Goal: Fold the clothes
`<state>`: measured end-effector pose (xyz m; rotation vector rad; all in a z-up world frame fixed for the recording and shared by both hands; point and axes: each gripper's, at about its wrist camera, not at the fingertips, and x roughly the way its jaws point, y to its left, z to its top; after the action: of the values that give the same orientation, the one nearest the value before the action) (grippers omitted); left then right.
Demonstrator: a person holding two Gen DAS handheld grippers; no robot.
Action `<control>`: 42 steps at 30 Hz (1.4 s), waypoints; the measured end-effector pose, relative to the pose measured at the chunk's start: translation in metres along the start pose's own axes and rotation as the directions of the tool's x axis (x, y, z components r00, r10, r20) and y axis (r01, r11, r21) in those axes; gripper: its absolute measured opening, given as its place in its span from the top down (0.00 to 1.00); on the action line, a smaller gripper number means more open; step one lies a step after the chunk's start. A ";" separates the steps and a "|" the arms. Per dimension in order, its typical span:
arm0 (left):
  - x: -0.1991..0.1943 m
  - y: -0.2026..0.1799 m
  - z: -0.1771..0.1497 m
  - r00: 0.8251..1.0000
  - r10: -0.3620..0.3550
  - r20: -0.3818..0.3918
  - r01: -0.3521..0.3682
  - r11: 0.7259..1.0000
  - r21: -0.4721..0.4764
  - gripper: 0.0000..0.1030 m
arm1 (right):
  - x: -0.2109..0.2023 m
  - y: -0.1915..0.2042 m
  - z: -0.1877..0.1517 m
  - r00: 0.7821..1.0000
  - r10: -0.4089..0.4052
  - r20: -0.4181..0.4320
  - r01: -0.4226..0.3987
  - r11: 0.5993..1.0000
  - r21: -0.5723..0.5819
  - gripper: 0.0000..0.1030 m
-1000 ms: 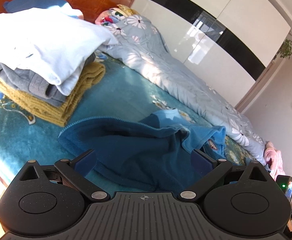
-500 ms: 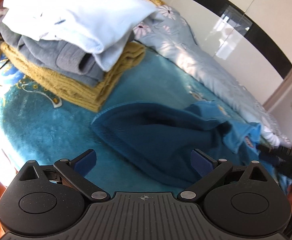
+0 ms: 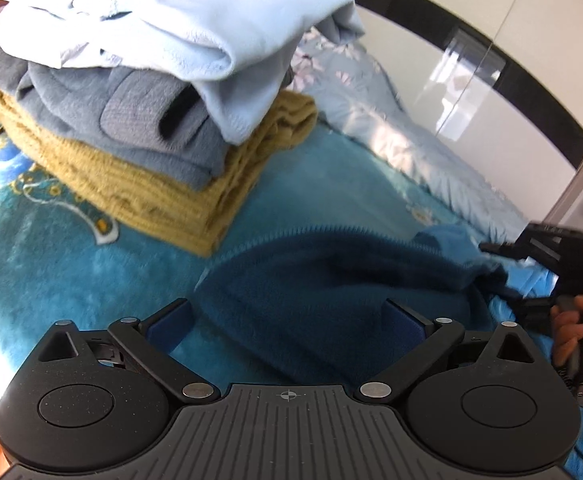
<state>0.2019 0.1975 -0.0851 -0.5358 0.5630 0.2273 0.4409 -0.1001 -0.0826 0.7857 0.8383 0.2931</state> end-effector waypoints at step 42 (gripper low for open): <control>0.020 -0.168 -0.067 0.785 -0.528 -0.324 0.597 0.785 0.166 0.84 | -0.020 -0.001 0.127 0.915 -0.355 0.193 0.336 0.405 -0.850 0.92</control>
<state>0.2464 0.0215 -0.0743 -0.4571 0.6490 -0.5042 0.5238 -0.1754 -0.0203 -0.3945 0.7125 0.3047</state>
